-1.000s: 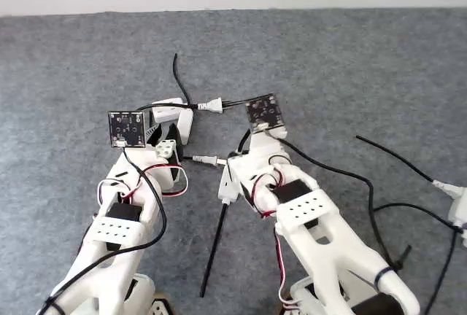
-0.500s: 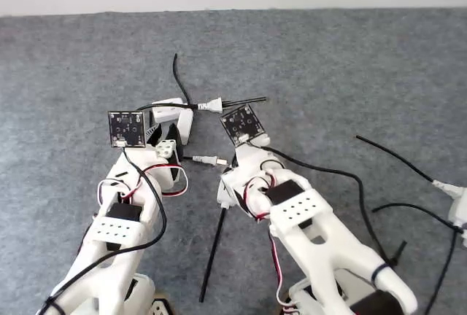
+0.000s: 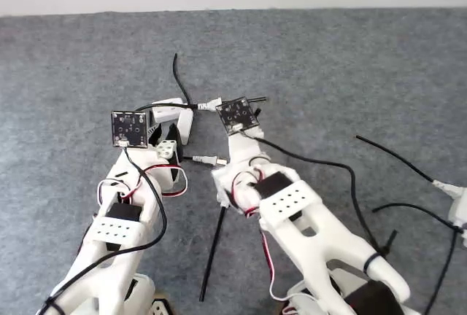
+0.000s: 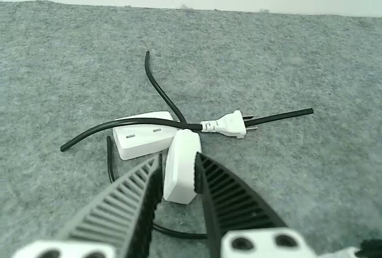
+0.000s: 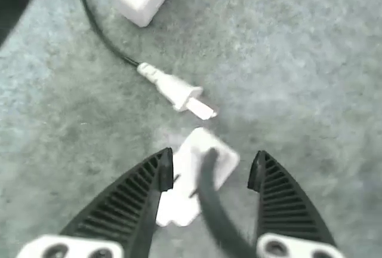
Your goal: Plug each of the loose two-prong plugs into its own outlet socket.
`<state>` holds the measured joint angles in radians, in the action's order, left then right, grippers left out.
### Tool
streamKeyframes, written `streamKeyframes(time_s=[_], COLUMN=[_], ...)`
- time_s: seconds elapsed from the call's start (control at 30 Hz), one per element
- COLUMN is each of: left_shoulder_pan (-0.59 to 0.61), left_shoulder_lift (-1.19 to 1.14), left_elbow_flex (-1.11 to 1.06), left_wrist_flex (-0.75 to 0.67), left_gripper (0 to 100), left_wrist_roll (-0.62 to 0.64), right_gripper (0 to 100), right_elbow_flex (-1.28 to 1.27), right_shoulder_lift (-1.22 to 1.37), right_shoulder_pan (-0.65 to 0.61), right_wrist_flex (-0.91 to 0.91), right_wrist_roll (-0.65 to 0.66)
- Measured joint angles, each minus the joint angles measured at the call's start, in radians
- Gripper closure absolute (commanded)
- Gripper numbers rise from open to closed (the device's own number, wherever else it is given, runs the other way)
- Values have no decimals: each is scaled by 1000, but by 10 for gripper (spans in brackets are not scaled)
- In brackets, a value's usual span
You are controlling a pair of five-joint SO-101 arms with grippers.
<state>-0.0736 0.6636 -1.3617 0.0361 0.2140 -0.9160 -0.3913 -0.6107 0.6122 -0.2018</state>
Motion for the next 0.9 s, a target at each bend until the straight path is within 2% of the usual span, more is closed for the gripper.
streamKeyframes(time_s=[0.13, 0.27, 0.67, 0.8, 0.9], left_shoulder_pan=[0, 0, 0, 0, 0], left_shoulder_lift=[0, 0, 0, 0, 0], left_elbow_flex=[0, 0, 0, 0, 0], left_wrist_flex=[0, -2, -2, -2, -2], left_gripper=[917, 917, 917, 917, 917], left_wrist_roll=[-2, -2, -2, -2, -2], right_gripper=[786, 786, 790, 792, 879], right_elbow_flex=[0, 5, 137, 138, 138], right_shoulder_lift=[14, 94, 261, 264, 264], right_shoulder_pan=[-44, -60, -57, -57, -46], right_wrist_flex=[8, 8, 72, 72, 72], right_wrist_roll=[-94, -117, -117, -55, -41])
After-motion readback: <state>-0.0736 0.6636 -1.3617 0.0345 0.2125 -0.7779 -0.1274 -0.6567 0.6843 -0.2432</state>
